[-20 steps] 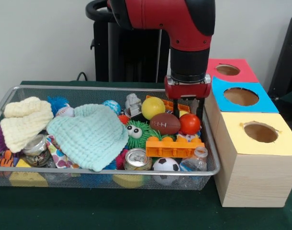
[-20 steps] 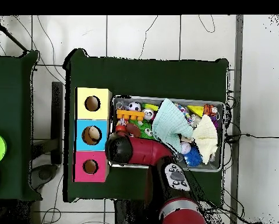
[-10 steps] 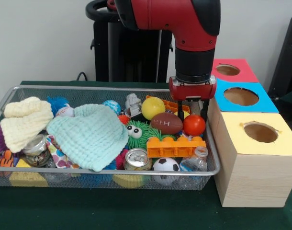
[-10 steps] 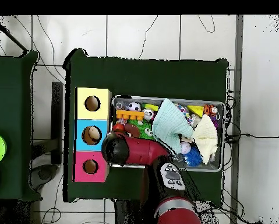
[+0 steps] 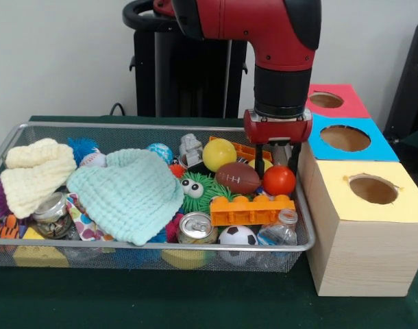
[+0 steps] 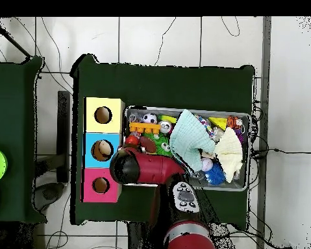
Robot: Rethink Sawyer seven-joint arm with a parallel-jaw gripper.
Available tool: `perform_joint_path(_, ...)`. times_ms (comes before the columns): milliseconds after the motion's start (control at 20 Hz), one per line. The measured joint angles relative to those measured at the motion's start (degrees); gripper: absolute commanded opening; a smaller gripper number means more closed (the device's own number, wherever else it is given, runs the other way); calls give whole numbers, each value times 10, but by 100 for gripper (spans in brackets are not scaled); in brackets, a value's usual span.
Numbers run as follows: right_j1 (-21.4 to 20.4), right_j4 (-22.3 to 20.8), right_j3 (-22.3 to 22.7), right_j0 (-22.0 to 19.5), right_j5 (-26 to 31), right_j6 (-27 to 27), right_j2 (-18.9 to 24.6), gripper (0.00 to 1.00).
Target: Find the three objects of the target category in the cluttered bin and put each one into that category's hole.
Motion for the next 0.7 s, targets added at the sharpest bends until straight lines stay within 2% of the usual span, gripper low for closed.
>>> perform_joint_path(300,4,-6,-2,16,-53,0,-14,100)
perform_joint_path(550,7,-6,-6,23,-63,0,-21,100)
perform_joint_path(600,8,-6,-7,23,-63,0,-23,0)
perform_joint_path(700,9,-6,-7,23,-63,0,-23,0)
